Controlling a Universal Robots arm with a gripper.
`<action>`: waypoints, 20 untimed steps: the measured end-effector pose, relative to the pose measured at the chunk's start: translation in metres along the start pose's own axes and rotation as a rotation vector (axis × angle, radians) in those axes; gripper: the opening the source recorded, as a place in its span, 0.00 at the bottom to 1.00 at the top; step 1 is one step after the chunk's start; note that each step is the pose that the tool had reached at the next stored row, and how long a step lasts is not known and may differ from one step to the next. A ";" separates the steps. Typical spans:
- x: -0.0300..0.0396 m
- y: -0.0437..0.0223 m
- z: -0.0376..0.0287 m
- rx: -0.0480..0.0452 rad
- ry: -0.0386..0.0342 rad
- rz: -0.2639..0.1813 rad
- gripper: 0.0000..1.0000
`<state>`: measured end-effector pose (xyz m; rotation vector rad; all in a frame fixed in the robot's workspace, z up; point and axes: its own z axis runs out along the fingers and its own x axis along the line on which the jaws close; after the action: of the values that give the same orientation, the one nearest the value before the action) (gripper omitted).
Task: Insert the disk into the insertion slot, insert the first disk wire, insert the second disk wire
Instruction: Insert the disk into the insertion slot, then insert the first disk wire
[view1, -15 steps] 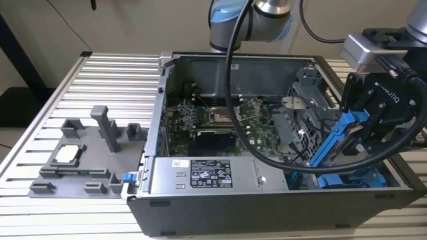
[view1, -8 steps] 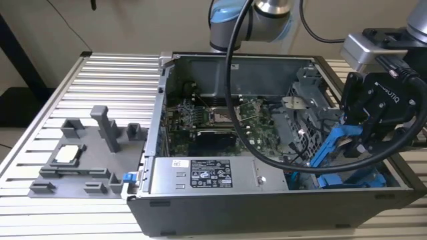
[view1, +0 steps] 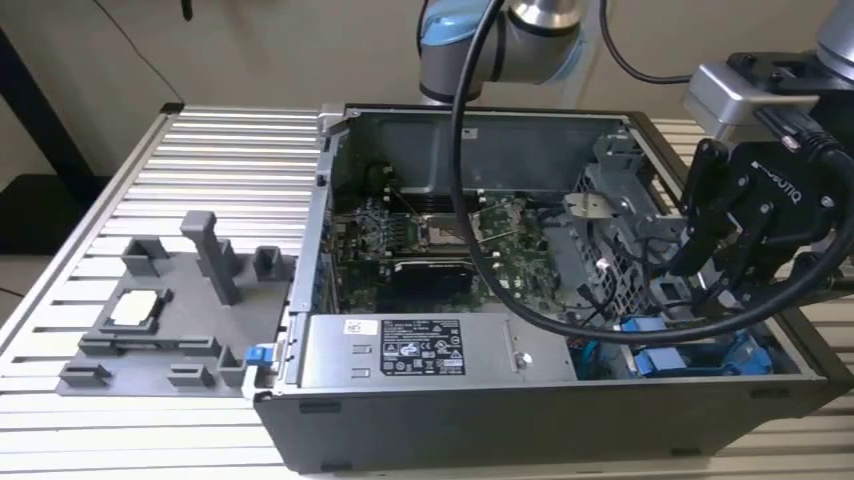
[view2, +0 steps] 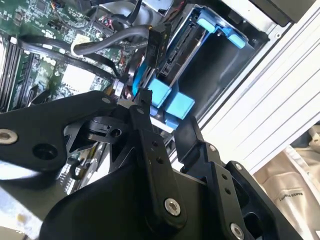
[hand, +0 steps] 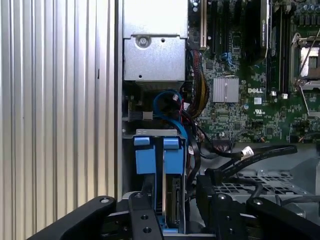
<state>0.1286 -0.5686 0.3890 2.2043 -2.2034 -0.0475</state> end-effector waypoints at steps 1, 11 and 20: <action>0.0000 0.0001 -0.0038 -0.0001 0.0004 0.000 0.47; -0.0077 0.0006 -0.0113 0.0500 0.0112 -0.007 0.47; -0.0118 0.0005 -0.0101 0.2098 0.0132 -0.040 0.47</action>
<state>0.1285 -0.5568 0.3992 2.3439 -2.2515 0.2064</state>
